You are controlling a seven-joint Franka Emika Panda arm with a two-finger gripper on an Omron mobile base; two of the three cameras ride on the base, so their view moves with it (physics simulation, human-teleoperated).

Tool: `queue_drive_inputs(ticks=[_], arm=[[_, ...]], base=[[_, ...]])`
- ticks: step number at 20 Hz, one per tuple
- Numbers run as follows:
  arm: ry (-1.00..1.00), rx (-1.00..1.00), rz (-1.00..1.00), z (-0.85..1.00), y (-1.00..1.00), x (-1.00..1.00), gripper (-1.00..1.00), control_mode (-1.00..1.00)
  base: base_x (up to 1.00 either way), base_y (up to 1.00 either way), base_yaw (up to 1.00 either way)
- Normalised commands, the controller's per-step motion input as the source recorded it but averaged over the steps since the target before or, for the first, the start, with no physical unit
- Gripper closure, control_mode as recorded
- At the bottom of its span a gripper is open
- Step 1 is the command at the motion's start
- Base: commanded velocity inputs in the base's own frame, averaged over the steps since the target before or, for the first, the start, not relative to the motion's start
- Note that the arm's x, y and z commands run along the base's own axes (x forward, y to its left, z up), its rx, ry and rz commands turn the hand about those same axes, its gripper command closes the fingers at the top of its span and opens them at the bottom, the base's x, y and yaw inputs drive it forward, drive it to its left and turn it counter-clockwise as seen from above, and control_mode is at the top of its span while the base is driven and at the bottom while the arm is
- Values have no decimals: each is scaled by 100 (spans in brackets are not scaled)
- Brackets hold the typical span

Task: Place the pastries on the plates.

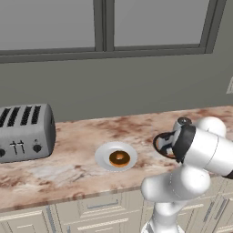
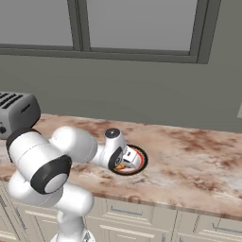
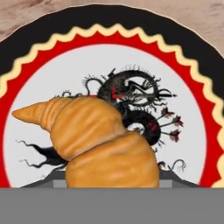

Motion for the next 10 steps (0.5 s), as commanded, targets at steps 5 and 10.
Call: queue_drive_inputs(ticks=[5, 10], arm=[[0, 0, 0, -6, 0, 4, 100, -100], [0, 0, 0, 0, -1, 0, -100, -100]], base=[[0, 0, 0], [0, 0, 0]])
